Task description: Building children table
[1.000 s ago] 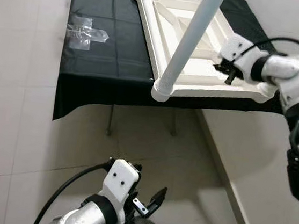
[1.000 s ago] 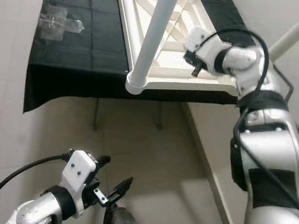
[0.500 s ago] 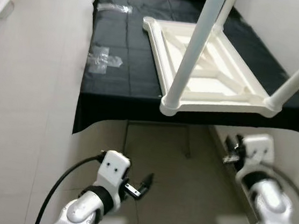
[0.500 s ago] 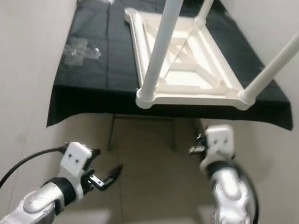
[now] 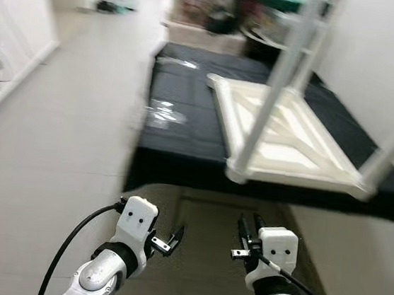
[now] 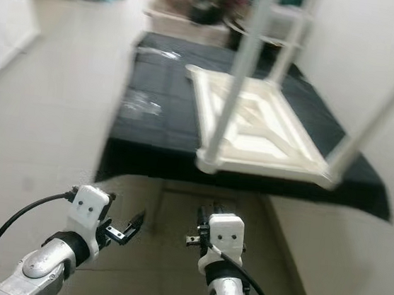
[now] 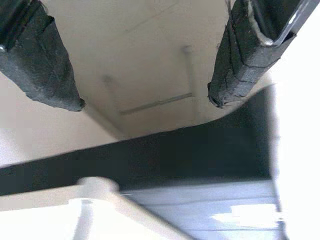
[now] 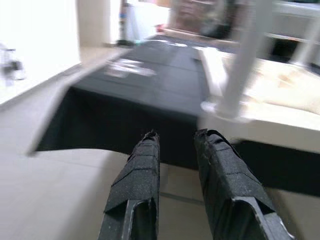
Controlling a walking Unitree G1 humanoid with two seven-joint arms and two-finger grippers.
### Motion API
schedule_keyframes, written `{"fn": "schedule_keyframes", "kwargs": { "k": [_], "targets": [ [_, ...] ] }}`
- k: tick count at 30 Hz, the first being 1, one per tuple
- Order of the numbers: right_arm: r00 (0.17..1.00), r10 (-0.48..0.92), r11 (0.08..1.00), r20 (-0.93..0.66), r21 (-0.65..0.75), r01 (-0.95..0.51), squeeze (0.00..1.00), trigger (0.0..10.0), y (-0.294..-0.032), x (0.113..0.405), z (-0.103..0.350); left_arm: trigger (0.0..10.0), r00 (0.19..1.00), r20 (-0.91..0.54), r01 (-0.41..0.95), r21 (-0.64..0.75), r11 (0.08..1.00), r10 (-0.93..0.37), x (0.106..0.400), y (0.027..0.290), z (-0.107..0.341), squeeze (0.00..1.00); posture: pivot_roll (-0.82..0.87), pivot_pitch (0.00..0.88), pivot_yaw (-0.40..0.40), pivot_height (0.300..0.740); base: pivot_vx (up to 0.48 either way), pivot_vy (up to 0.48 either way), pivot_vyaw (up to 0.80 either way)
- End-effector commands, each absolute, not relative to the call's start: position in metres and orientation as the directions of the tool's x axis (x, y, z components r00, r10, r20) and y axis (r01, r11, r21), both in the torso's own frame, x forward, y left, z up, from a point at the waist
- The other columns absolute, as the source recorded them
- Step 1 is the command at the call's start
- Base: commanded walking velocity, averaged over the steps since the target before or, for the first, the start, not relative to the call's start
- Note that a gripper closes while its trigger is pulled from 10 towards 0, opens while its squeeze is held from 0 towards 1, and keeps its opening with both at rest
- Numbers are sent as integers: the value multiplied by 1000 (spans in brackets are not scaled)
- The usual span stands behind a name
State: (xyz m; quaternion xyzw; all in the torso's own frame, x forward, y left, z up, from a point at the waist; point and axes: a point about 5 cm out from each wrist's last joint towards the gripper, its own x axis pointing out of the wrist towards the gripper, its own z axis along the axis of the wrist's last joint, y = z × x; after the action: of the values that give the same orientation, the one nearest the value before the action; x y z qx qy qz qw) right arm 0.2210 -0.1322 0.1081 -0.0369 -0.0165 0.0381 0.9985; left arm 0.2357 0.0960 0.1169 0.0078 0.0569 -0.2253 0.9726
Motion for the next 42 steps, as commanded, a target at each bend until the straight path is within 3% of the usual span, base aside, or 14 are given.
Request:
{"fn": "schedule_keyframes", "kwargs": {
  "k": [1,4,26,42],
  "targets": [
    [999,29,995,-25,-90,-31,0,10000,-140,222,107,10000,899,-130,420,-5,907,-417,242,97,110,0,60,0,-84,740,0,0,800],
    [999,12,996,-41,-90,-16,0,10000,-142,221,107,10000,900,-133,418,-8,908,-415,243,96,109,0,60,0,-84,740,0,0,800],
    [990,-82,995,-116,-74,74,0,10000,-146,220,99,10000,898,-106,429,1,903,-426,255,90,103,0,58,0,-81,740,363,0,0],
    [992,-110,992,-60,-65,106,0,10000,-149,223,108,10000,893,-91,444,7,896,-441,255,89,103,0,64,0,-83,740,399,0,0]
  ]
}}
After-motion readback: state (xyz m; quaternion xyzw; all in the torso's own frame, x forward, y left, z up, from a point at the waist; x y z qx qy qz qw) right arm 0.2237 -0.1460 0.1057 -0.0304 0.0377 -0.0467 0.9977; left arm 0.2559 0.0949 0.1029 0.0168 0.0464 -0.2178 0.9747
